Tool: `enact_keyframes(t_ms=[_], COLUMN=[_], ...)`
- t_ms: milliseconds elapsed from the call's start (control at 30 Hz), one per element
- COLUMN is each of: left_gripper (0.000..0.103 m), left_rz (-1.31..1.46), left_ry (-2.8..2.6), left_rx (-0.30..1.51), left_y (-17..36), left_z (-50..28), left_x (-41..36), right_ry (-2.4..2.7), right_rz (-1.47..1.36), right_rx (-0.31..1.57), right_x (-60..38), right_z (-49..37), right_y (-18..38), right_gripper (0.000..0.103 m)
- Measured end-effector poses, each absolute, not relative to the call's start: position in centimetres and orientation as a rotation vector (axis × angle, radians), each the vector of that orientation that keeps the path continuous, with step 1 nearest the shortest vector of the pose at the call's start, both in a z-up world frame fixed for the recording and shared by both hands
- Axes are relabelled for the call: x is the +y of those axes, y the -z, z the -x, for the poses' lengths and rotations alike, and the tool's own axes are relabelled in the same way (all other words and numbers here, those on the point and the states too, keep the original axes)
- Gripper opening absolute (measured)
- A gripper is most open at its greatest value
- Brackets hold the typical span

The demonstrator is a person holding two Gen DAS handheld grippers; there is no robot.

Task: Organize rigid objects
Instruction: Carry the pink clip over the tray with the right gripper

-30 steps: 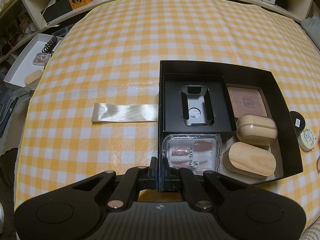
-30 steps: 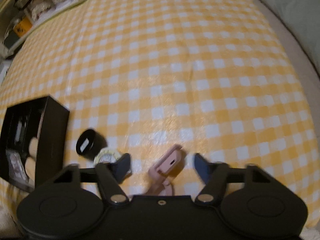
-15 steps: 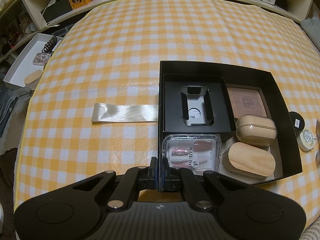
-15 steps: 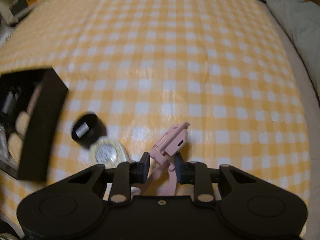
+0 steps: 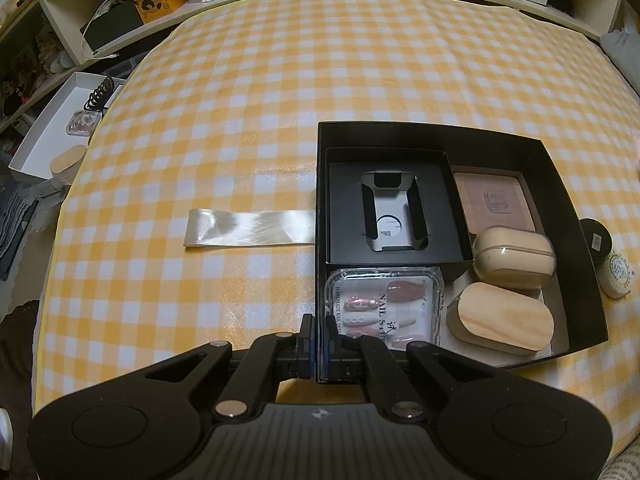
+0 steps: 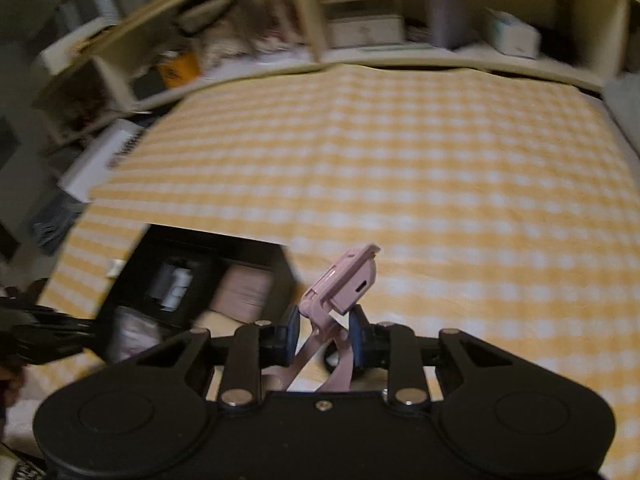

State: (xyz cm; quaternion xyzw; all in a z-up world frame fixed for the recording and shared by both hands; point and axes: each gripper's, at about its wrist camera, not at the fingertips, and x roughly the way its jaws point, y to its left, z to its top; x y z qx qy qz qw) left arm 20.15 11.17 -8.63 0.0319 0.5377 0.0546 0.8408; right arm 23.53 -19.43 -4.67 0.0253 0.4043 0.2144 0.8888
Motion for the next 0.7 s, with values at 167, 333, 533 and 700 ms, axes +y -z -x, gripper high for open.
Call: enact_keyframes(t_ms=[167,333,533,700], left_gripper=[0.004,0.004,0.004,0.004], left_rz=[-0.075,-0.058,-0.030,-0.026], left_ry=[-0.113,-0.110,-0.105,-0.106], left_rx=[1.136,1.133,1.128,1.128], left_y=[8.6,8.7,8.7,8.8], left_z=[-20.1,-20.0,-20.0,-20.1], left_x=[10.9,10.6,11.0,11.1], right_ry=[-0.586,-0.687,-0.732,-0.713], right_rz=[0.027,0.132,0.162,0.125], right_rx=[0.817,0.837,0.881,0.911], right_x=[-13.9,-7.9,-3.0,-1.2], right_z=[-24.3,-24.9,-25.9,-27.1], right_y=[4.4,5.3,7.0,8.8], right_gripper=[0.027,0.027,0.027,0.034])
